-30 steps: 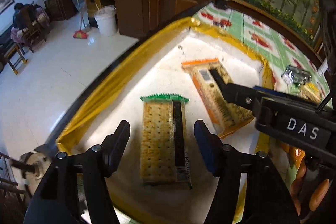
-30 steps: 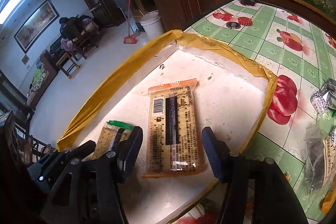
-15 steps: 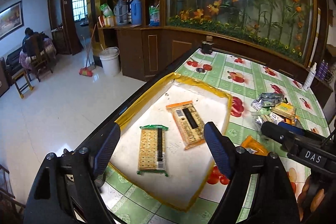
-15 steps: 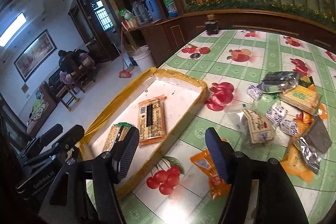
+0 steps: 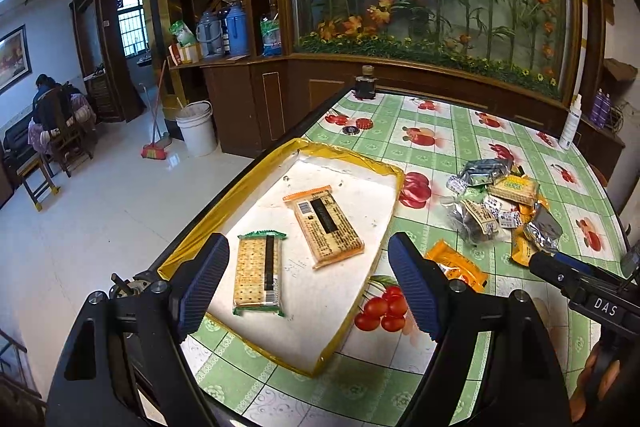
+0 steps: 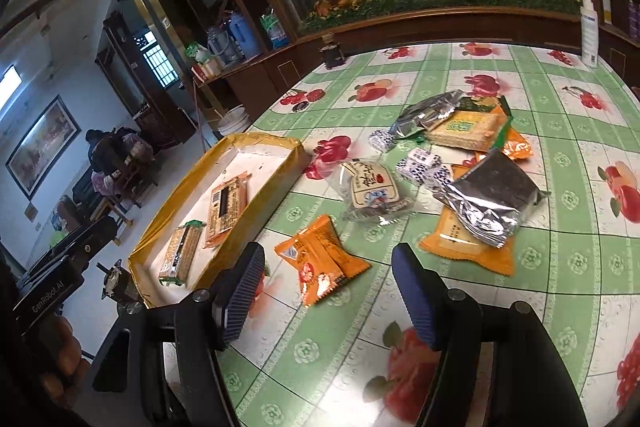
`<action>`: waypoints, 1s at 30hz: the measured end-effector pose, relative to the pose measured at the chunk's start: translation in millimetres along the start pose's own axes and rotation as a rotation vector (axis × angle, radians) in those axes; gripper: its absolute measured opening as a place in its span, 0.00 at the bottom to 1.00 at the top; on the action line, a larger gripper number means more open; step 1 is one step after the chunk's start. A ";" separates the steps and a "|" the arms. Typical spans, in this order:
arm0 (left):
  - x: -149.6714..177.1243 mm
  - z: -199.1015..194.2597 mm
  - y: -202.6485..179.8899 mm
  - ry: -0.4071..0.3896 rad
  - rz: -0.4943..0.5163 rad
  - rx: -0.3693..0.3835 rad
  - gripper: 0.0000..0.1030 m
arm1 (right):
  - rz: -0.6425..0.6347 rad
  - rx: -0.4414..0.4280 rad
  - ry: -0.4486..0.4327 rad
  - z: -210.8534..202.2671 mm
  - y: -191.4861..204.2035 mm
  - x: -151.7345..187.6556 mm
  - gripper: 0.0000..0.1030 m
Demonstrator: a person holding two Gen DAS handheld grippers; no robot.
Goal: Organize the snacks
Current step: 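Grasp the orange snack bag with the left tool while the right tool grasps the silver foil bag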
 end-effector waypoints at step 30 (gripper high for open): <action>72.8 88.5 -144.7 0.427 -0.074 0.245 0.82 | 0.141 0.142 -0.010 -8.5 -115.5 -16.0 0.74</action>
Point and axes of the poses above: each gripper's, at about its wrist camera, not at the fingertips, and z roughly the way its jaws point, y to its left, x to its underside, the point moved 8 cm from there along z, roughly the way its jaws point, and after that the axes turned 7 degrees about -x, right-handed, at the moved point
